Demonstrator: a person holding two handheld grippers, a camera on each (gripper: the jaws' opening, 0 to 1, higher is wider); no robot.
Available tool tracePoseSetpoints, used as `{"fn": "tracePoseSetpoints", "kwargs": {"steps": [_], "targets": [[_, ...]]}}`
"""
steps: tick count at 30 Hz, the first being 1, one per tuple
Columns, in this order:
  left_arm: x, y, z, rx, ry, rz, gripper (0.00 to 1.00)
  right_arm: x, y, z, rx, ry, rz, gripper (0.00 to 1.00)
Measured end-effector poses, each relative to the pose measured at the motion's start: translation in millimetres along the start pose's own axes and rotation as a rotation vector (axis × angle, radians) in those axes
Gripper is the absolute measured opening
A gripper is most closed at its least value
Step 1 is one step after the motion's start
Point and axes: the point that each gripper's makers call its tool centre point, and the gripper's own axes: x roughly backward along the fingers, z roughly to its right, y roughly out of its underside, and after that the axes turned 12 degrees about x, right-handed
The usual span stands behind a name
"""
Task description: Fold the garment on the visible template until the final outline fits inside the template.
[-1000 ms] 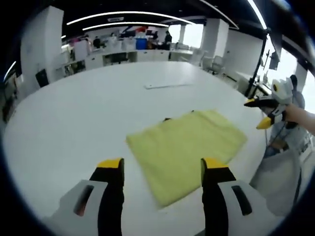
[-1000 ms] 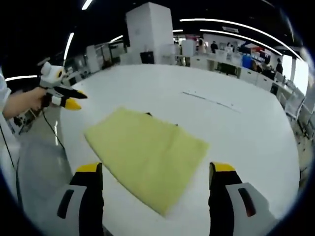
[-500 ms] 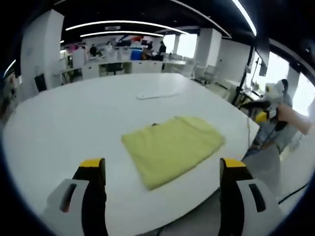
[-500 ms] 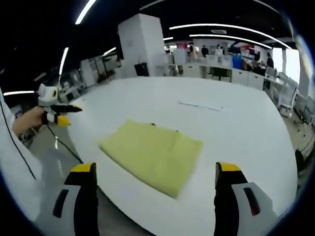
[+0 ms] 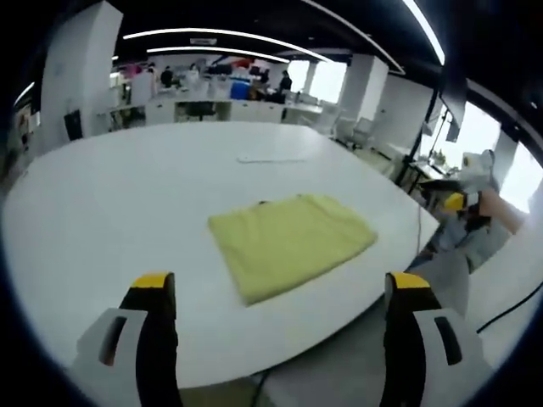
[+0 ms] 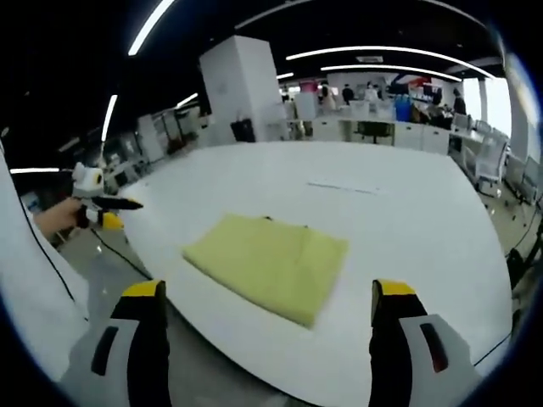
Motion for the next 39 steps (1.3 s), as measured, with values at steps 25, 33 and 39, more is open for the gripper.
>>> {"fn": "tracePoseSetpoints", "kwargs": {"steps": [25, 33, 39], "targets": [[-4, 8.8, 6.2, -0.022, 0.013, -0.043, 0.96, -2, 3.9, 1, -0.030, 0.013, 0.003, 0.97], [-5, 8.1, 5.1, -0.022, 0.010, -0.045, 0.96, -4, 6.9, 2, -0.035, 0.011, -0.003, 0.97], [-7, 9.2, 4.8, -0.021, 0.010, -0.051, 0.96, -4, 8.7, 4, -0.037, 0.012, -0.010, 0.97]]}}
